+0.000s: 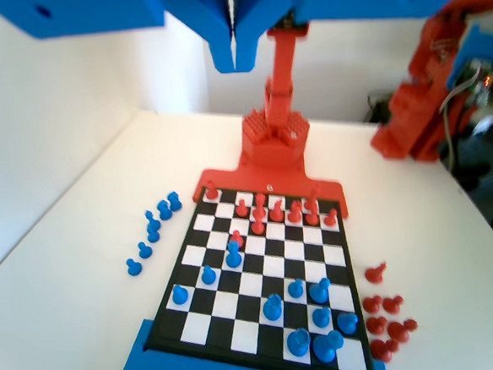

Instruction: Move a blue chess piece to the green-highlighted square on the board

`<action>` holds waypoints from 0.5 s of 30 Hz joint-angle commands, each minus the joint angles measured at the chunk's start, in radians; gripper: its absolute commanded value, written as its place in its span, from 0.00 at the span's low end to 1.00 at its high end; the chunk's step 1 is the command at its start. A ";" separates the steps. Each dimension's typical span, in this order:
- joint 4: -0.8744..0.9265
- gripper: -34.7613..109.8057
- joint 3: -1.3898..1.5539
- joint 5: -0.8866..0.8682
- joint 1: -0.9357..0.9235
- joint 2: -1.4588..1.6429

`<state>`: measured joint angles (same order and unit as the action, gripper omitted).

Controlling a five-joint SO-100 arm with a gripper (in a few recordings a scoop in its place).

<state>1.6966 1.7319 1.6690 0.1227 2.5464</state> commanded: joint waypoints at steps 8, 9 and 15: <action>0.021 0.25 0.264 0.046 -0.025 0.331; 0.012 0.25 0.287 0.049 -0.028 0.347; -0.071 0.25 0.407 0.052 -0.049 0.425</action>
<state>1.6644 2.1000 1.7089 0.0798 2.9253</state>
